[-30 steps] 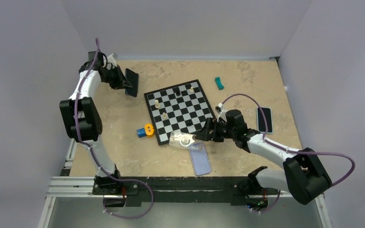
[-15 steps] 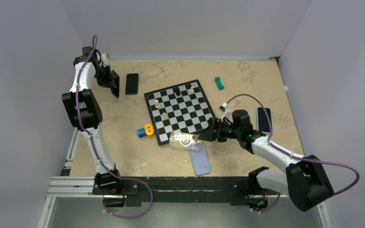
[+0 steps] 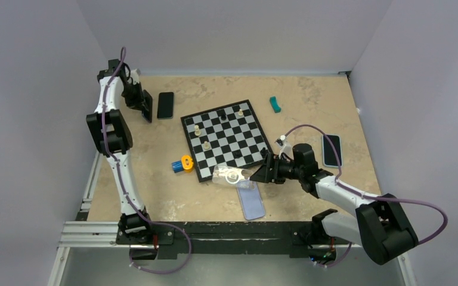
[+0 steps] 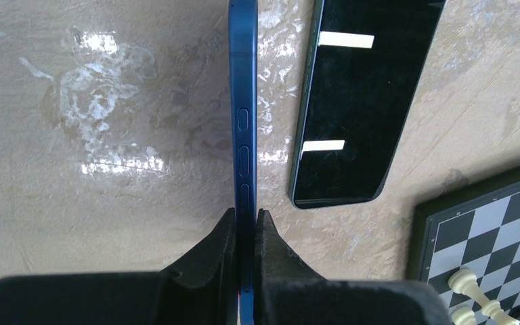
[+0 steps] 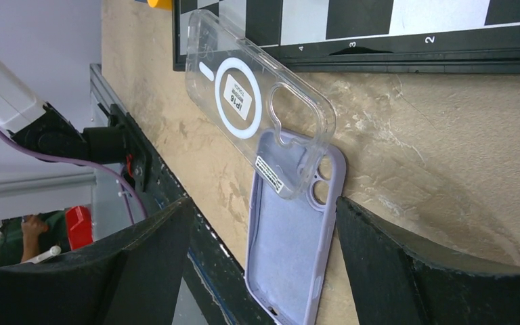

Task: Take the phone out of the phone case
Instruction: Place the phone at the center of the board.

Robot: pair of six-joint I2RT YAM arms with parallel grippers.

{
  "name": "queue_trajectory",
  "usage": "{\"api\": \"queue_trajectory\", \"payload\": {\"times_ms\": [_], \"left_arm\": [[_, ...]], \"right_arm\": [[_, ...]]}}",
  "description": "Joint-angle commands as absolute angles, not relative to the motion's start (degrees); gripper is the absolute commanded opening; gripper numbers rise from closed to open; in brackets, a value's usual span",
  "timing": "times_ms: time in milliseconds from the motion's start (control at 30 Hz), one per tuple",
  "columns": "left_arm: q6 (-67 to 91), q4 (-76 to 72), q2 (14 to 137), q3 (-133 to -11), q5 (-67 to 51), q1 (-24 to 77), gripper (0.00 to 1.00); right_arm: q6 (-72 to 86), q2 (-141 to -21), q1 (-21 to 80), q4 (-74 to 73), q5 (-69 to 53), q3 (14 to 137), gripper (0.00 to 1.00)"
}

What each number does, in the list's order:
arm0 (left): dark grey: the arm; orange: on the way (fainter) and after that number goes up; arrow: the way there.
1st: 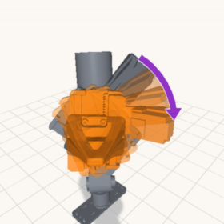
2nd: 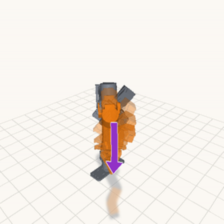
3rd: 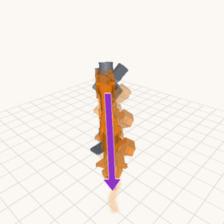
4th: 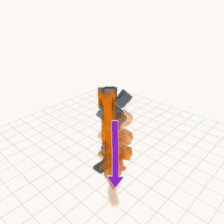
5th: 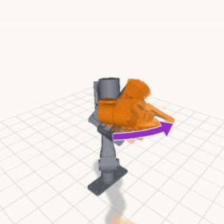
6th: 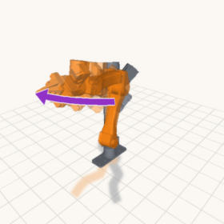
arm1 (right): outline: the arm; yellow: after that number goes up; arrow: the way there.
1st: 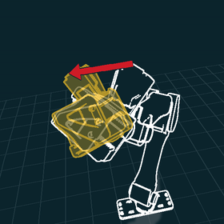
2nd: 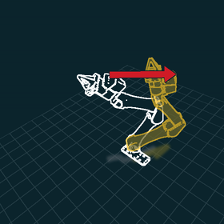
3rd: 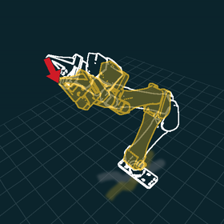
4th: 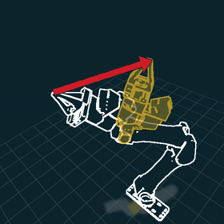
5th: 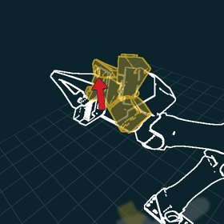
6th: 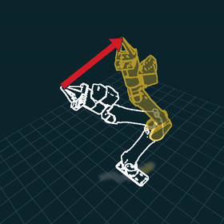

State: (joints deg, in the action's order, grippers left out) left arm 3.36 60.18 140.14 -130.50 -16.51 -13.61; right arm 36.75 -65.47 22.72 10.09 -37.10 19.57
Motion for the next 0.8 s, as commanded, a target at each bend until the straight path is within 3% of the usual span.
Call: {"api": "queue_trajectory", "payload": {"times_ms": [0, 333, 433, 500, 567, 767], "left_arm": [[3.1, 63.0, 143.3, -137.4, -19.3, -13.7, 0.11], [7.1, 63.0, 142.4, -139.1, -16.0, -13.5, 0.44], [7.8, 62.2, 139.2, -137.8, -9.9, -13.6, 0.64], [8.7, 62.4, 136.3, -137.7, -4.2, -13.5, 0.9], [10.2, 62.3, 133.1, -136.9, 0.5, -13.5, 0.99], [17.4, 59.7, 115.7, -123.7, 5.4, -11.7, 1.0]], "right_arm": [[37.7, -65.4, 22.4, 14.2, -38.5, 19.6, 0.81], [39.7, -66.1, 22.3, 16.5, -38.5, 19.5, 0.81], [40.5, -67.0, 22.4, 17.9, -38.7, 19.6, 0.81], [40.9, -67.4, 22.3, 18.2, -38.6, 19.6, 0.81], [41.0, -67.6, 22.3, 18.1, -38.5, 19.8, 0.81], [40.7, -70.5, 22.3, 19.6, -37.6, 20.3, 0.81]]}}
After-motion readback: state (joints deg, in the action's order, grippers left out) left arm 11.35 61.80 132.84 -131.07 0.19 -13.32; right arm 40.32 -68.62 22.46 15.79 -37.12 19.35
